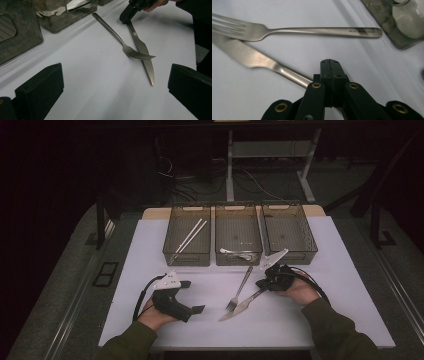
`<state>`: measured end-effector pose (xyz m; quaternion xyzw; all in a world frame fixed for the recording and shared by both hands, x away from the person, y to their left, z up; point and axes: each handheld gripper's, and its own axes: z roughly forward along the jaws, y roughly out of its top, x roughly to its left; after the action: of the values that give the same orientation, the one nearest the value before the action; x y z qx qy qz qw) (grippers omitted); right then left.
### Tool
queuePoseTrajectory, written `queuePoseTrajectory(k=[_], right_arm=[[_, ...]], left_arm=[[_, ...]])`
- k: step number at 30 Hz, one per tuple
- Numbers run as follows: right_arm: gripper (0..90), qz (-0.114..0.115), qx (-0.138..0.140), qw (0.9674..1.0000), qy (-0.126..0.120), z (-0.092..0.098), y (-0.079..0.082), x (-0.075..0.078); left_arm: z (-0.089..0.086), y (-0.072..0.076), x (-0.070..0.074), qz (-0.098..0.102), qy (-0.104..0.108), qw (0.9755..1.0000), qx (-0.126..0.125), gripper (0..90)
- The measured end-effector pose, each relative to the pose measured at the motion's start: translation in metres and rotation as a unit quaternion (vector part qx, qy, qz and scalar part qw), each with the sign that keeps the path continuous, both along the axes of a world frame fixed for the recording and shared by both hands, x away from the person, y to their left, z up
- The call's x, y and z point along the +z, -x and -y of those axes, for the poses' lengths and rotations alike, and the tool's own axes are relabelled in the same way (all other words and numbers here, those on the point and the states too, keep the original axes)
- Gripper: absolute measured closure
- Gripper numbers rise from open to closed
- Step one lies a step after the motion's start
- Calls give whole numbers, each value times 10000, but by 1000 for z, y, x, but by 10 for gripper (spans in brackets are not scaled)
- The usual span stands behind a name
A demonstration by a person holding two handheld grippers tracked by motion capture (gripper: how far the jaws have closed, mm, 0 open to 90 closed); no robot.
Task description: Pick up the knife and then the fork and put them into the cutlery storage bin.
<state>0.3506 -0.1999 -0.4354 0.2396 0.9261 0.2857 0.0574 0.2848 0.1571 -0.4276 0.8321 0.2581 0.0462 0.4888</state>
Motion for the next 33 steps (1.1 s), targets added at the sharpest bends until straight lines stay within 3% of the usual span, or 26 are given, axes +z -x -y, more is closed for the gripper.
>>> queuePoseTrajectory(k=[33], right_arm=[[899, -366, 783, 9962, 144, 20, 47, 3]], left_arm=[[1, 1, -1, -5, -10, 10000, -15, 0]])
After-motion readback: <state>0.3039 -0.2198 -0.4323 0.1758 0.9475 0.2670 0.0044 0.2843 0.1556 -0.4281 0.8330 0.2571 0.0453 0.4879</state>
